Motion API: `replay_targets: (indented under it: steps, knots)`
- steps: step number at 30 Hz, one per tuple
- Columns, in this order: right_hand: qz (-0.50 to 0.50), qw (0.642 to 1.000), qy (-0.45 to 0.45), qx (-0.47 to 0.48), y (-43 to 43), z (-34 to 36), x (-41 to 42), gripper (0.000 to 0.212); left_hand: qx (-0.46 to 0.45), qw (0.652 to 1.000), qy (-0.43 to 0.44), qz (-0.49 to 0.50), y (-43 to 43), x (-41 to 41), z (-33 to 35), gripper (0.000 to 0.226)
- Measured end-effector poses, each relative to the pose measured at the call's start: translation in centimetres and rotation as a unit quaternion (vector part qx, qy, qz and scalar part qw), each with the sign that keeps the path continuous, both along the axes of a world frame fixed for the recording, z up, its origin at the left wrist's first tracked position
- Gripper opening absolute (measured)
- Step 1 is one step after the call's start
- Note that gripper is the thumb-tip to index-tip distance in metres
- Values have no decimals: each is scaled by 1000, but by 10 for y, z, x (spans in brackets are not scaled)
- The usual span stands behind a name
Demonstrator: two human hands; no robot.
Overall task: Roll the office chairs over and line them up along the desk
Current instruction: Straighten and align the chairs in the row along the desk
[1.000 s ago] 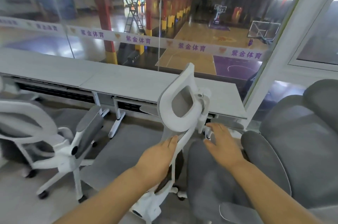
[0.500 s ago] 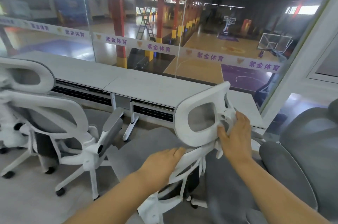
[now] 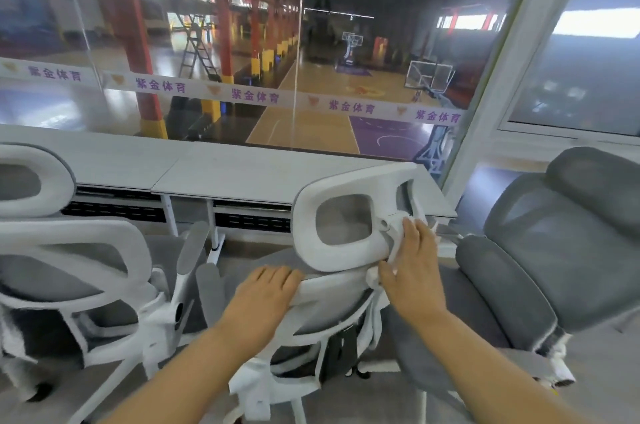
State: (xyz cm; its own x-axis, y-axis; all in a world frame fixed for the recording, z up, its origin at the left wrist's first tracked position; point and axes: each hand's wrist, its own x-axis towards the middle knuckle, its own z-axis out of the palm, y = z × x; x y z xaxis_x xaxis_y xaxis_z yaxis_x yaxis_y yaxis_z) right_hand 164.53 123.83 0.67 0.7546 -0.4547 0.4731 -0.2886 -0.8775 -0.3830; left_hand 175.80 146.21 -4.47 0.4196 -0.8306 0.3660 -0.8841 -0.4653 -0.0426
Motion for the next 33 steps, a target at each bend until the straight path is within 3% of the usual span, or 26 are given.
replay_targets:
  steps: [5, 13, 17, 21, 29, 33]
  knots:
    - [44, 999, 10, 8, 25, -10, -11, 85, -23, 997, -50, 62, 26, 21, -4, 60]
    - [16, 997, 67, -17, 22, -24, -11, 85, -27, 992, -21, 120, 45, 30, 5, 63]
    - [37, 990, 94, -100, 13, -30, 5, 88, -40, 988, -21, 146, 52, 42, 9, 60]
    - [42, 983, 139, -113, 8, -31, 20, 101, -54, 986, -25, 157, 56, 54, 2, 56]
    - [45, 985, 124, -113, 1, -36, 47, 96, -51, 984, -21, 171, 55, 81, -1, 51]
    - [62, 982, 89, -156, -5, -30, 60, 81, -48, 985, -29, 166, 51, 93, -1, 52]
